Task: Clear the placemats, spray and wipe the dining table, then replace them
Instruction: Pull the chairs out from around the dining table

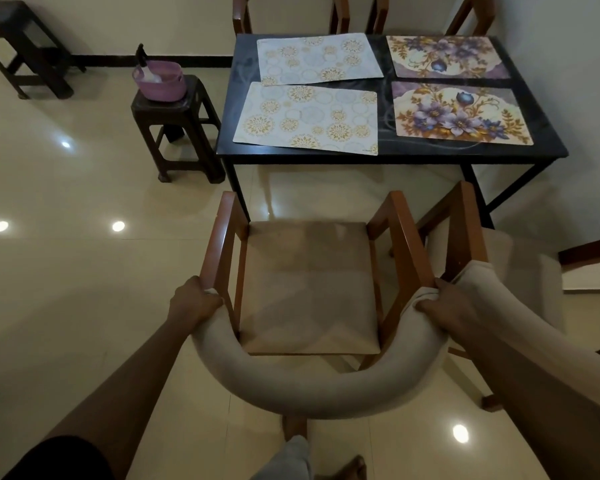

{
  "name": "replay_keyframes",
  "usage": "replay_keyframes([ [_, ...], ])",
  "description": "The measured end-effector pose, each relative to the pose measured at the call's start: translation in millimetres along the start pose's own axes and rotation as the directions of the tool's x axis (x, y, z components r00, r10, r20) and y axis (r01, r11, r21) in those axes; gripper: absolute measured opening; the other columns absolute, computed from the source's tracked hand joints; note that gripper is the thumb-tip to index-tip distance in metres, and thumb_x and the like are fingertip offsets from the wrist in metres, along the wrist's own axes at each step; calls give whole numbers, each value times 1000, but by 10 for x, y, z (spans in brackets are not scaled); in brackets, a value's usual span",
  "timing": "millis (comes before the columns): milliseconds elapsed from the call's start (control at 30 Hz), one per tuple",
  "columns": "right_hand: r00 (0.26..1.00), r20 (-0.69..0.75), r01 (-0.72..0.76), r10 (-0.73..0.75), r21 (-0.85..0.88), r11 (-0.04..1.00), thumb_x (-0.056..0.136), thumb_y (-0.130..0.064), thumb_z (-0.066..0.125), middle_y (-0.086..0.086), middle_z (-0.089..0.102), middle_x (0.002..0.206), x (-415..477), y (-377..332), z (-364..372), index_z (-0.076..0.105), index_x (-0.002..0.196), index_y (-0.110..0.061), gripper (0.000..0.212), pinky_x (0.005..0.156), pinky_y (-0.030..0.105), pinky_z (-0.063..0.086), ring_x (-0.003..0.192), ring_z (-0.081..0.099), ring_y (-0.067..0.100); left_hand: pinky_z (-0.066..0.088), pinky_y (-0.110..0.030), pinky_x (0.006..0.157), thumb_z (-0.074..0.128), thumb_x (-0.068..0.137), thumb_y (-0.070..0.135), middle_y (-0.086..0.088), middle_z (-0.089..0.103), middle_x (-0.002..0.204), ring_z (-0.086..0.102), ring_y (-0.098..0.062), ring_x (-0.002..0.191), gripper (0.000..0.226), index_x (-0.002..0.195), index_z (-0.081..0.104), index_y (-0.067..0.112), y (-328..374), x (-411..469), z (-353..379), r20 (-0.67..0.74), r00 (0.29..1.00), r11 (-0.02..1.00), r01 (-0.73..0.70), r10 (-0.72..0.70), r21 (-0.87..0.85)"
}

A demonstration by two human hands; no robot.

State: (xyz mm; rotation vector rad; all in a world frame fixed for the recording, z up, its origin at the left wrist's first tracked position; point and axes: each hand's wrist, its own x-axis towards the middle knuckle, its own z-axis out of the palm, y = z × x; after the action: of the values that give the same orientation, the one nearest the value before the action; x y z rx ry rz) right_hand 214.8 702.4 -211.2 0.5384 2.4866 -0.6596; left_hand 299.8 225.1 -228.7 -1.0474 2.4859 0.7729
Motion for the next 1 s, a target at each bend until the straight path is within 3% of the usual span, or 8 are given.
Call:
replay_keyframes([
  [333,999,-19,50,-50,9,999,98,-45,66,14,55,148,-154,76,-17,41,154,-15,68,109,48,44,133,55,35,55,-49,97,78,89,30,-19,64,130,65,-39,118,58,135,52,5,9,-54,4,11,1000,1000,0,1,-12],
  [400,993,-67,91,-93,-24,996,99,-47,63,11,57,145,-234,79,12,41,155,-21,65,105,46,47,130,58,34,53,-54,101,80,86,33,-19,57,140,60,-40,127,72,143,44,6,113,-141,46,-29,997,997,-67,68,34],
  [500,977,-146,159,-153,31,987,98,-71,43,2,63,124,-407,131,-76,42,141,-52,47,84,39,52,116,66,31,34,-64,116,76,88,45,-14,32,166,36,-39,151,90,159,28,16,439,-375,157,-60,967,961,-239,249,136],
  [600,965,-154,221,-214,30,975,104,-45,54,5,65,132,-551,248,-261,55,142,-23,44,88,31,51,114,65,22,34,-56,121,71,91,44,-14,29,169,31,-34,155,83,159,34,16,912,-691,323,-12,911,909,-410,412,69],
  [700,954,-143,277,-264,78,958,104,-43,56,-8,64,119,-729,486,-523,57,130,-29,29,68,13,39,88,56,-3,43,-47,113,70,93,39,-12,38,163,46,-34,144,73,156,41,14,1420,-1091,536,25,867,867,-498,498,-18],
  [767,948,-169,294,-269,150,944,102,-41,62,-9,62,119,-882,716,-760,57,130,-30,31,76,18,45,94,59,-2,46,-44,108,69,94,41,-10,42,161,51,-33,139,71,155,42,16,1735,-1385,709,43,835,836,-548,549,-40],
  [867,916,-280,337,-287,150,930,98,-44,66,-3,62,143,-1022,1050,-1072,57,144,-27,50,104,39,50,125,61,18,43,-34,100,67,96,42,-7,46,159,49,-28,140,68,153,44,16,2145,-1817,976,47,794,796,-604,605,-42],
  [1000,902,-339,337,-265,172,926,99,-42,66,-2,62,144,-1145,1775,-1553,59,143,-25,48,100,30,44,129,60,19,42,-36,105,67,98,38,-9,48,159,49,-30,141,66,155,45,14,2661,-2469,1363,55,775,777,-628,629,-39],
])
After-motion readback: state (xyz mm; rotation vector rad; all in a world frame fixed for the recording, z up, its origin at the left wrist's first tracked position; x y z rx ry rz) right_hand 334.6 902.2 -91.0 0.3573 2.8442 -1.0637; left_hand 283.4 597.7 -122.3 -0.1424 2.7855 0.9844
